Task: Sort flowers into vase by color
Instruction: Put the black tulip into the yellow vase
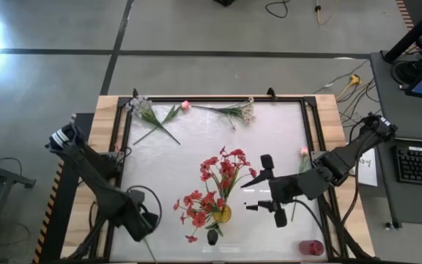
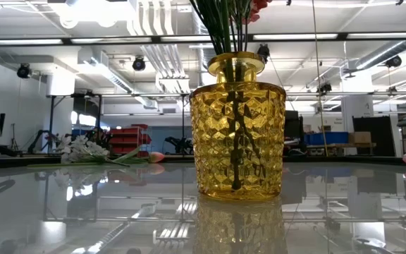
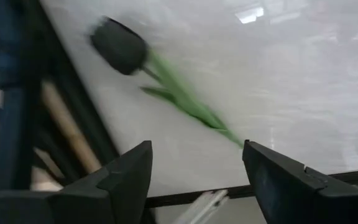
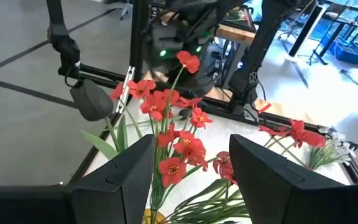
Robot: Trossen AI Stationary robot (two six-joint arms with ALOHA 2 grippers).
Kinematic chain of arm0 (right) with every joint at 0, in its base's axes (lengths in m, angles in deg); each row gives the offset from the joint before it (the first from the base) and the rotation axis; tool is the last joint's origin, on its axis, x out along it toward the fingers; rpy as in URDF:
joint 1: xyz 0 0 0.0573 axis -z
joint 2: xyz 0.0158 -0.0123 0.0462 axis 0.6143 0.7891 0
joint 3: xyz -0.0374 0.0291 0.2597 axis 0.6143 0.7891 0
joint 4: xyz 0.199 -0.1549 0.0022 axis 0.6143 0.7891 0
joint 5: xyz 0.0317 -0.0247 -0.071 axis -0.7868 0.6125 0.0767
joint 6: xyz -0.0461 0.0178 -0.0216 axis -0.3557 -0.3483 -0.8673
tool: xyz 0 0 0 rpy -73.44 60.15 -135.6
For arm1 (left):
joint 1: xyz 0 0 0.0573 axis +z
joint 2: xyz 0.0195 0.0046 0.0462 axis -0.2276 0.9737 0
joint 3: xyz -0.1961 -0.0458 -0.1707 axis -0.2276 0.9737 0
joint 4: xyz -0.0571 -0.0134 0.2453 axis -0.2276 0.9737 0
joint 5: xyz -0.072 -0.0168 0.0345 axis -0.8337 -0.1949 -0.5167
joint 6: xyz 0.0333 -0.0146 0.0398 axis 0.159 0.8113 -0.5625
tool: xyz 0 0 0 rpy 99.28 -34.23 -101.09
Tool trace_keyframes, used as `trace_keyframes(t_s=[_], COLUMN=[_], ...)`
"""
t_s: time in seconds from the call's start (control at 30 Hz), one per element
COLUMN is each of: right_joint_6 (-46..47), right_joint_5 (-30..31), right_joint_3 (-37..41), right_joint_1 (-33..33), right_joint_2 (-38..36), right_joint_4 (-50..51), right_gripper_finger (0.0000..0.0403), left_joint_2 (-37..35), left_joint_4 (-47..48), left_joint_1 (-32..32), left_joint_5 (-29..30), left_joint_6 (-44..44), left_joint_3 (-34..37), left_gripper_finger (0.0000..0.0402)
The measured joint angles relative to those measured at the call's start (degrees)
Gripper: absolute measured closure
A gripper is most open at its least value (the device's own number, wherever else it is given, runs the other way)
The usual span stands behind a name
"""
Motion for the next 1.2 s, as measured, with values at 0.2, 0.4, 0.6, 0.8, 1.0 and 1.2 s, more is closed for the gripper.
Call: trace_keyframes(t_s=[0.2, 0.4, 0.6, 0.8, 1.0, 1.2], right_joint_6=[2.3, 2.3, 4.1, 7.4, 7.4, 8.9], right_joint_5=[0.0, 2.5, 9.8, 14.7, 18.4, 18.1], right_joint_3=[0.0, 0.0, 0.0, 0.0, 0.0, 0.0], right_joint_1=[-0.9, -6.0, -10.9, -14.3, -15.1, -15.1], right_joint_2=[0.1, -0.1, -0.4, -0.4, -0.4, -0.4], right_joint_4=[2.1, 2.6, 2.7, 2.8, 2.6, 2.5], right_gripper_finger=[0.0202, 0.0202, 0.0202, 0.0202, 0.0202, 0.0202], left_joint_2=[7.5, 11.1, 8.5, 5.2, 3.1, 1.8], left_joint_4=[-5.3, -6.6, -13.7, -20.7, -24.6, -24.1], left_joint_1=[-0.3, -1.2, -1.0, -1.0, -1.1, -1.1], left_joint_5=[-0.3, -3.6, -1.7, -4.5, -1.3, 4.0], left_joint_6=[3.7, 3.9, 7.1, 8.1, 9.2, 9.0], left_joint_3=[0.1, 1.9, 9.5, 17.1, 19.8, 19.9], left_gripper_finger=[0.0164, 0.0175, 0.0197, 0.0210, 0.0265, 0.0384])
